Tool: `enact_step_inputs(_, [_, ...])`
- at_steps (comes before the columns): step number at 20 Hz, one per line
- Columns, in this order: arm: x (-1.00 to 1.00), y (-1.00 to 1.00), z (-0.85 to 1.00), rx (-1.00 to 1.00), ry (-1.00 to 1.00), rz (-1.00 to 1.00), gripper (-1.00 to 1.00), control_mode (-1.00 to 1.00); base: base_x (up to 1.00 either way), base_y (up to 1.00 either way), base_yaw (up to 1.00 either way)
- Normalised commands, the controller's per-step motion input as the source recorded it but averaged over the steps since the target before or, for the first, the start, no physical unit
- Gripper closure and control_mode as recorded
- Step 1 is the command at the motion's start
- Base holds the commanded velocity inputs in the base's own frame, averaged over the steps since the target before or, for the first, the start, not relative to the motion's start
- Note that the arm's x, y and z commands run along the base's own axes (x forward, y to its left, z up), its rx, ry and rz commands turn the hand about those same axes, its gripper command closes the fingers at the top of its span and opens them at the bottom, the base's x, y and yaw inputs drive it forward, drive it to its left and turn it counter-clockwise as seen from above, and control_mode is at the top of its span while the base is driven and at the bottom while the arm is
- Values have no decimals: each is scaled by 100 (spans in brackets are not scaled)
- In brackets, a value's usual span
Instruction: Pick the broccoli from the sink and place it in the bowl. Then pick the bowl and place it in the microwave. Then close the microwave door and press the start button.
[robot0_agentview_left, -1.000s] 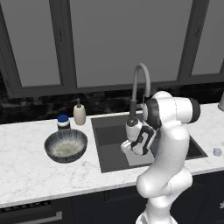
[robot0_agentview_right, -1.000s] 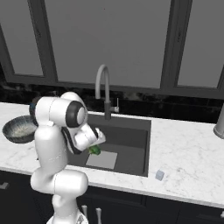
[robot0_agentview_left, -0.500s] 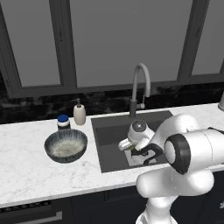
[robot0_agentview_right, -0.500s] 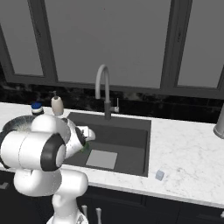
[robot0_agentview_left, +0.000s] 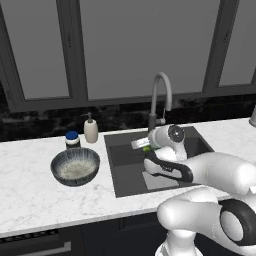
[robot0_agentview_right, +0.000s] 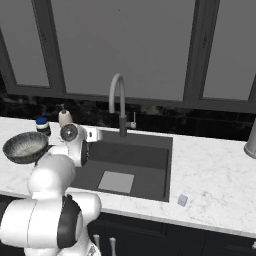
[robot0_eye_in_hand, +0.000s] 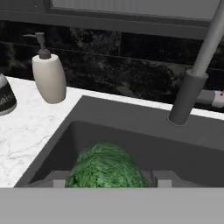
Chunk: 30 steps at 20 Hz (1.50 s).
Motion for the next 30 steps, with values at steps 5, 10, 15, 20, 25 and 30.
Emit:
enact_step_inputs(5, [-33, 70, 100, 16, -4, 1, 100, -100, 0, 0, 0])
enact_step_inputs(10, [-31, 73, 100, 0, 4, 0, 100, -100, 0, 0, 0])
enact_step_inputs(15, [1, 70, 52, -2, 30, 0, 100, -100, 0, 0, 0])
enact_step_inputs(20, [5, 47, -10, 0, 20, 2, 100, -100, 0, 0, 0])
enact_step_inputs(25, [0, 31, -34, 2, 0, 3, 100, -100, 0, 0, 0])
enact_step_inputs(30, [0, 33, -38, 9, 0, 1, 100, -100, 0, 0, 0])
